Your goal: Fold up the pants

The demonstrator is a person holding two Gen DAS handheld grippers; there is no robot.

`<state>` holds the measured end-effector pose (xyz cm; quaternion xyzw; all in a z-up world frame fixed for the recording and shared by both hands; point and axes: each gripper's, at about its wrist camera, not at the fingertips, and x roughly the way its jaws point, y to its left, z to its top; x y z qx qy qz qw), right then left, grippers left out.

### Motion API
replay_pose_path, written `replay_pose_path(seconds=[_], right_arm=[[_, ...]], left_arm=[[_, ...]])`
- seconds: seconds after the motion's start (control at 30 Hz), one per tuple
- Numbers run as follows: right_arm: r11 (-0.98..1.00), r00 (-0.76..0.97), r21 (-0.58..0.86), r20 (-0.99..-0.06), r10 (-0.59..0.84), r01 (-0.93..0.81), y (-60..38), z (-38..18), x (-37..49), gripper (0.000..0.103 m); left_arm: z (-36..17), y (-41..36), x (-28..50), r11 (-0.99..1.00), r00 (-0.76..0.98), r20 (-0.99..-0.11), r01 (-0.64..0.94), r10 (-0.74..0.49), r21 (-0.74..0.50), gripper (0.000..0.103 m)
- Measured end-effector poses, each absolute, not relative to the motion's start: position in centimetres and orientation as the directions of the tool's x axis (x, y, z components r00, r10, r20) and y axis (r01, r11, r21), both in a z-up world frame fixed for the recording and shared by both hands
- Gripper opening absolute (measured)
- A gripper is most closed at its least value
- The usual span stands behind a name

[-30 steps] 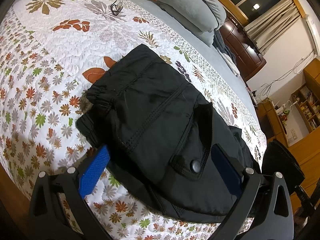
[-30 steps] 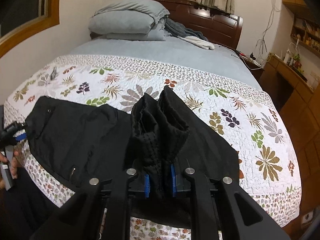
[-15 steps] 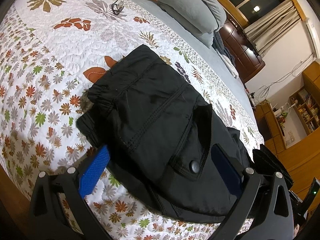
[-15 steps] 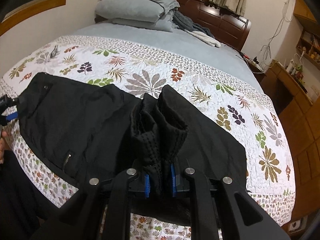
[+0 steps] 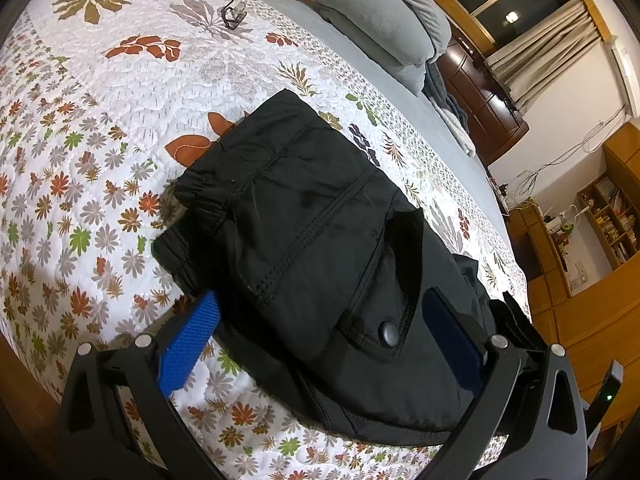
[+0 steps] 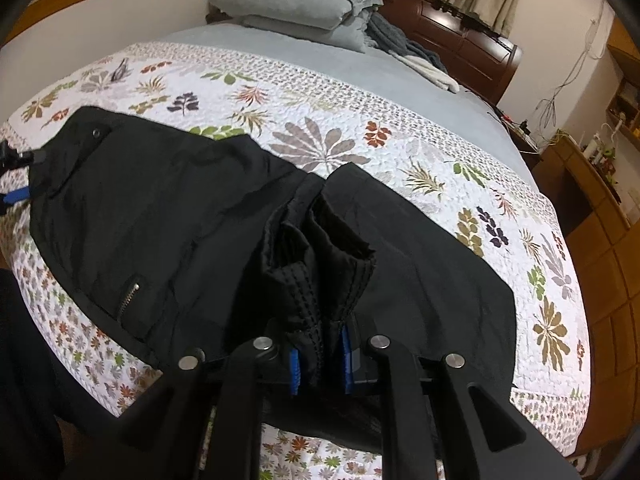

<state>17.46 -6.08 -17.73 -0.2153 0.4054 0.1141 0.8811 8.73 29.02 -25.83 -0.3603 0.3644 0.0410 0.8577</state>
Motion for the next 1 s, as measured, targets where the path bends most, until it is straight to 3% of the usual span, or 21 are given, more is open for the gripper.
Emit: replay_pose_path(seconds=[0.37, 0.47, 0.53, 0.63, 0.73, 0.87, 1.0], right_arm=[[0.837, 0.636, -0.347, -0.772, 0.003, -0.424, -4.9, -20.4, 16.7, 0.018], [0.817, 0.613, -0.341, -0.790, 0.020, -0.466, -4.5, -21.7, 16.5, 0.029], [0.799, 0.608, -0.335, -0.793, 0.048, -0.500, -4.2, -22.0, 15.9, 0.045], [0.779, 0.582, -0.290, -0.805, 0.116, -0.556, -4.3, -21.4, 15.0, 0.055], [0.768, 0.496, -0.128, -0.826, 0.267, -0.627, -5.6, -19.4, 14.5, 0.071], [0.779, 0.454, 0.046, -0.790, 0.411, -0.626, -8.3, -16.0, 14.8, 0.071], [0.885, 0.523, 0.085, -0.779, 0.345, -0.459, -11.7, -15.3, 17.8, 0.072]], left_arm=[[-25.8, 29.1, 8.8, 0.733, 0.734, -0.650, -0.331, -0.196, -0.595, 0.100], [-25.8, 29.1, 8.7, 0.731, 0.735, -0.649, -0.331, -0.197, -0.596, 0.100], [-25.8, 29.1, 8.8, 0.728, 0.737, -0.646, -0.330, -0.199, -0.601, 0.100], [-25.7, 29.0, 8.8, 0.718, 0.743, -0.637, -0.329, -0.204, -0.613, 0.100], [-25.7, 28.9, 8.8, 0.705, 0.751, -0.627, -0.328, -0.209, -0.628, 0.100], [-25.7, 28.9, 8.9, 0.688, 0.760, -0.612, -0.324, -0.219, -0.649, 0.100], [-25.7, 29.1, 9.0, 0.679, 0.764, -0.604, -0.321, -0.225, -0.660, 0.100]])
